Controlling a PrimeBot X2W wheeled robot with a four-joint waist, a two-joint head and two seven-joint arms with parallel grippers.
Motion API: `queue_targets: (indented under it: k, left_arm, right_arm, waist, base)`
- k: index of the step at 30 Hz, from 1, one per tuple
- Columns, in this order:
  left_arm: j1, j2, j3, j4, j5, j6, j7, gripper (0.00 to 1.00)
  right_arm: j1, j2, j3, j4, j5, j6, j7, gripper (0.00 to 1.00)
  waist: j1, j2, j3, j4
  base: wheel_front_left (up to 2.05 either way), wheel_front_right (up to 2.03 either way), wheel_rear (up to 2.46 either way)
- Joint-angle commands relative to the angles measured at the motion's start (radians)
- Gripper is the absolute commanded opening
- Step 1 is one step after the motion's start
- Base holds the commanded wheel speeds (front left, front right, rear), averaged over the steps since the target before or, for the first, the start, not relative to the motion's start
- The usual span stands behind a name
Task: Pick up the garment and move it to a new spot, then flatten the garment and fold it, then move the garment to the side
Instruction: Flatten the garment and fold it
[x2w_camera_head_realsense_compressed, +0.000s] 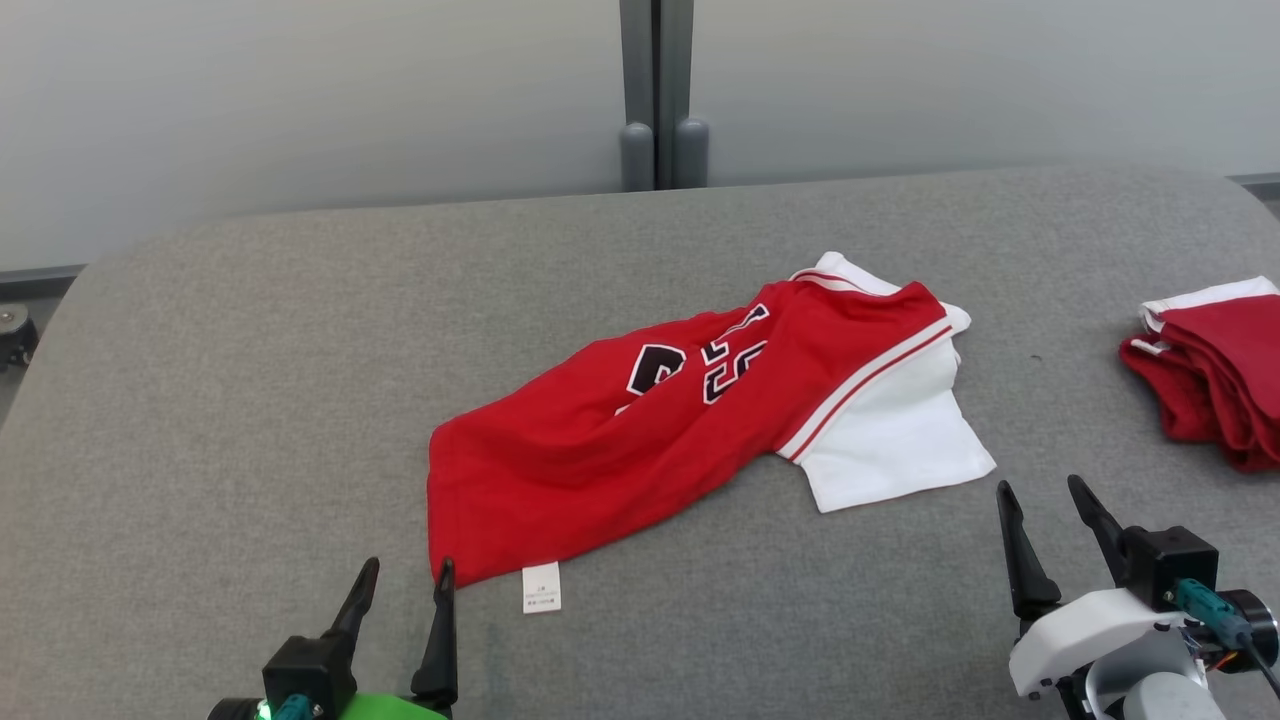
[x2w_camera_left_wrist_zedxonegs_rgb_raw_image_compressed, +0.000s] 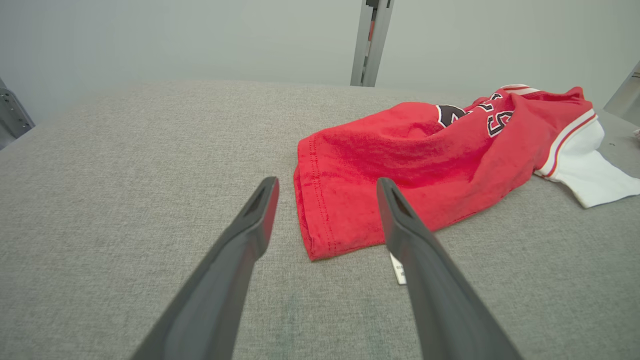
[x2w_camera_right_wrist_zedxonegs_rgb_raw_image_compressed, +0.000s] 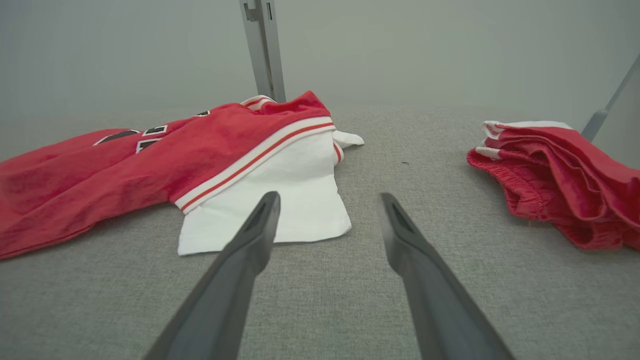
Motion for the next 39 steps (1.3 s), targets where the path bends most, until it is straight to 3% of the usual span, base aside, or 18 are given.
queue_targets:
  k: [1, 11, 21, 39]
  left_arm:
    - [0.011, 0.003, 0.003, -0.004, -0.001, 0.003, 0.0, 1.0]
    - [-0.092, 0.003, -0.014, 0.036, -0.03, 0.003, 0.0, 1.0]
    - [-0.209, 0.003, -0.019, 0.165, -0.05, 0.003, 0.0, 1.0]
    - [-0.198, 0.007, -0.035, 0.308, -0.067, 0.006, 0.012, 1.0]
  right_arm:
    - [0.01, -0.003, 0.002, -0.006, 0.004, -0.002, -0.005, 1.0]
    - [-0.068, -0.003, 0.012, -0.014, -0.014, -0.002, -0.005, 1.0]
    - [-0.193, -0.003, -0.005, 0.004, -0.061, -0.002, -0.005, 1.0]
    - [-0.261, -0.002, -0.077, 0.257, -0.121, -0.002, 0.0, 1.0]
  waist:
    - [0.0, -0.0001, 0.001, -0.01]
    - [0.0, -0.0001, 0.136, -0.024]
    - [0.0, -0.0001, 0.286, -0.016]
    - [0.0, -0.0001, 0.298, 0.032]
  base:
    - [0.0, 0.0, 0.0]
    - [0.0, 0.0, 0.0]
    - [0.0, 0.0, 0.0]
    - [0.0, 0.0, 0.0]
